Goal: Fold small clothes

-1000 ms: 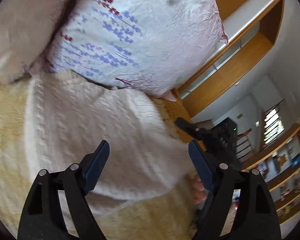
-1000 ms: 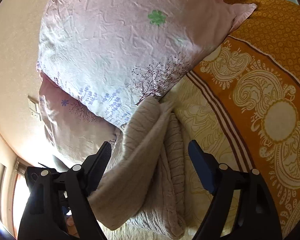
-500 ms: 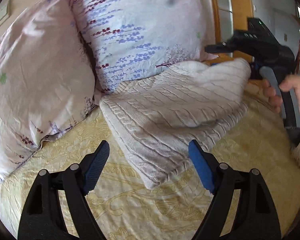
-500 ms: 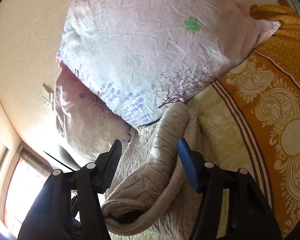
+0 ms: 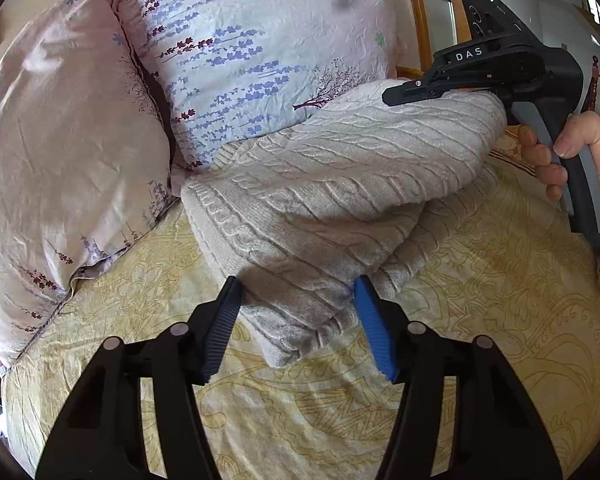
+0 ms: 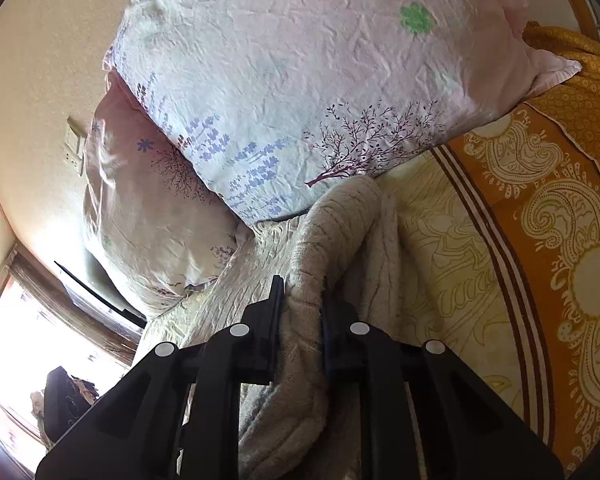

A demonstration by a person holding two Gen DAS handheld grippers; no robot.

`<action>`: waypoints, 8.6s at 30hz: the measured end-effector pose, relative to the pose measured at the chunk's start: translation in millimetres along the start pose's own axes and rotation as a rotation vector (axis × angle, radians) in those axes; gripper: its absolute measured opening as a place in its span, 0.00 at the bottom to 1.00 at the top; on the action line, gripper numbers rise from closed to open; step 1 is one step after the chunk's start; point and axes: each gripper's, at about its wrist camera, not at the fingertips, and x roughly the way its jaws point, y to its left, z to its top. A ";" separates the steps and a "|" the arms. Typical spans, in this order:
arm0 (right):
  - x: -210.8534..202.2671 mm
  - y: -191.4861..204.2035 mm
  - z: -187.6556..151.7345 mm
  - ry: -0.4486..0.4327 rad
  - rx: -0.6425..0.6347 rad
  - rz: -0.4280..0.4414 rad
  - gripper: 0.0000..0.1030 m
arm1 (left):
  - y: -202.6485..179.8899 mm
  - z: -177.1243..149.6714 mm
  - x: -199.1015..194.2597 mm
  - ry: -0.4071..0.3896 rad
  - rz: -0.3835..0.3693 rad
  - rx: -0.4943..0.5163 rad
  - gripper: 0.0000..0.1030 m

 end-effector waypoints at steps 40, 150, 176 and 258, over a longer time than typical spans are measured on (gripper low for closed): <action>-8.8 -26.6 0.7 0.023 0.089 -0.050 0.35 | 16.2 -17.9 -35.8 0.011 -0.021 -0.101 0.21; 33.1 -13.7 -6.6 0.224 0.059 -0.090 0.70 | 89.2 21.2 87.6 0.223 -0.357 -0.776 0.85; 45.3 -20.8 -12.5 0.267 0.169 0.102 0.45 | 107.4 4.8 93.5 0.205 -0.471 -0.887 0.58; 36.5 111.4 -105.0 0.341 -0.116 0.026 0.43 | 78.7 -124.7 -116.8 0.019 0.112 -0.271 0.45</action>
